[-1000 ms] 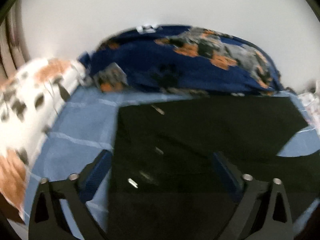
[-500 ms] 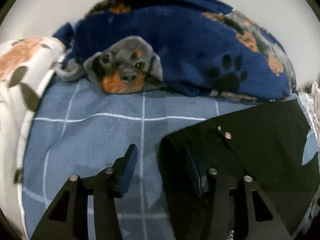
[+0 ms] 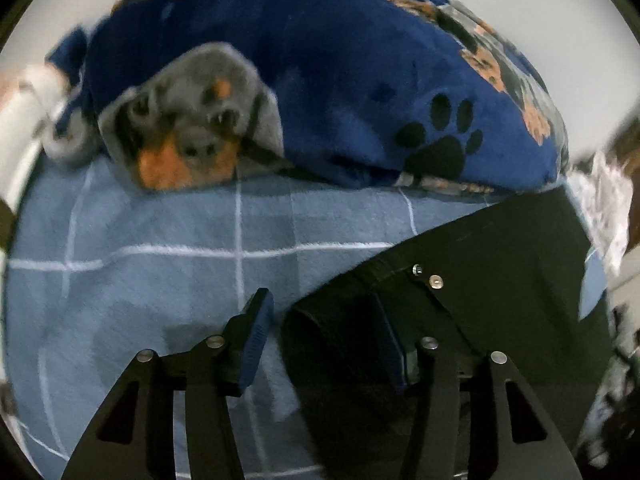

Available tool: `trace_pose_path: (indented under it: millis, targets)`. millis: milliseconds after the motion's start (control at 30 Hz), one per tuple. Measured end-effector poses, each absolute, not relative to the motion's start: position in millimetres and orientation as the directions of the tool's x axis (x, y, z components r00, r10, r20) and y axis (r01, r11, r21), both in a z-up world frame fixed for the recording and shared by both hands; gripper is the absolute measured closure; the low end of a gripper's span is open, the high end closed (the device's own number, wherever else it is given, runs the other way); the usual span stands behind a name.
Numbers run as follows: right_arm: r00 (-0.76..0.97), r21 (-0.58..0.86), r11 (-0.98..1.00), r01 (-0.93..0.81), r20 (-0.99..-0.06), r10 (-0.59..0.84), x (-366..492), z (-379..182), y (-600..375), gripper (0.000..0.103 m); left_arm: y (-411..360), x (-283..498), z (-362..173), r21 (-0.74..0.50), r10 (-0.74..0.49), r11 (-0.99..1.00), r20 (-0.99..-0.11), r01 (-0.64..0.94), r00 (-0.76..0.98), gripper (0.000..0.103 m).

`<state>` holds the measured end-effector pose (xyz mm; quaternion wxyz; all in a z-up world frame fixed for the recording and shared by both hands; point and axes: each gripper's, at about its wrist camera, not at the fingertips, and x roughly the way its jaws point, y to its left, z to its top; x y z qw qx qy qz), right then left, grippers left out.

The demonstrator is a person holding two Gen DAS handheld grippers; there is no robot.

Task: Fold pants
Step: 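Grasp the hem of one black jeans leg with the right gripper, then lift the held leg and fold it over the other leg with the right gripper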

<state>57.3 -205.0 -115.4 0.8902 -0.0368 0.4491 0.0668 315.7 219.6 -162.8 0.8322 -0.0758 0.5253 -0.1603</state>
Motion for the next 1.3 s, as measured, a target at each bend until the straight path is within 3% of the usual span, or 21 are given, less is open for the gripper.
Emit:
trace_pose_path:
  millis: [100, 167, 233, 467, 633, 733, 967, 1133, 1167, 1233, 1267, 1300]
  targets:
    - [0.585, -0.001, 0.988, -0.154, -0.806, 0.09, 57.7, -114.9, -204.0, 0.0, 212.8, 316.5, -160.2, -0.304, -0.354, 0.935, -0.85, 0.185, 0.39, 0.065]
    - [0.589, -0.002, 0.988, -0.152, -0.803, 0.089, 56.7, -113.7, -204.2, 0.0, 206.2, 311.5, -154.1, -0.251, -0.308, 0.95, -0.855, 0.187, 0.417, 0.083]
    - [0.591, 0.003, 0.989, -0.149, -0.801, 0.091, 56.2, -112.7, -205.4, 0.0, 200.6, 304.6, -146.2, -0.221, -0.28, 0.958, -0.854, 0.181, 0.438, 0.086]
    - [0.609, 0.057, 0.987, -0.151, -0.781, 0.139, 66.4, -100.7, -212.5, 0.0, 176.4, 242.6, -90.2, -0.208, -0.28, 0.96, -0.759, 0.189, 0.587, 0.088]
    - [0.647, 0.223, 0.954, -0.202, -0.7, 0.301, 94.4, -73.0, -225.0, 0.0, 148.0, 169.2, -52.9, -0.201, -0.328, 0.944, -0.664, 0.262, 0.672, 0.088]
    - [0.639, 0.401, 0.893, -0.205, -0.636, 0.433, 130.9, -61.2, -243.1, 0.0, 137.2, 124.6, -46.7, -0.221, -0.357, 0.934, -0.643, 0.281, 0.678, 0.088]
    - [0.56, 0.739, 0.673, -0.016, -0.551, 0.619, 227.0, -102.1, -287.8, 0.0, 126.5, 66.9, -56.1, -0.3, -0.382, 0.924, -0.658, 0.239, 0.649, 0.088]
    - [0.511, 0.759, 0.627, 0.178, -0.615, 0.6, 267.7, -145.9, -302.7, 0.002, 118.1, 54.0, -61.8, -0.324, -0.385, 0.921, -0.676, 0.217, 0.629, 0.088]
    - [0.502, 0.761, 0.616, 0.204, -0.622, 0.601, 271.5, -152.9, -305.5, 0.008, 118.0, 54.6, -63.0, -0.33, -0.388, 0.919, -0.678, 0.213, 0.623, 0.088]
    - [0.469, 0.775, 0.569, 0.276, -0.625, 0.624, 279.8, -171.8, -311.7, 0.039, 118.3, 55.4, -64.6, -0.33, -0.382, 0.922, -0.686, 0.203, 0.619, 0.088]
    - [0.46, 0.782, 0.548, 0.298, -0.621, 0.635, 281.9, -178.4, -313.5, 0.075, 118.7, 55.6, -65.0, -0.328, -0.38, 0.923, -0.689, 0.201, 0.618, 0.088]
    - [0.455, 0.779, 0.551, 0.299, -0.624, 0.635, 281.9, -179.9, -313.9, 0.097, 118.8, 56.4, -65.0, -0.327, -0.376, 0.924, -0.691, 0.197, 0.617, 0.088]
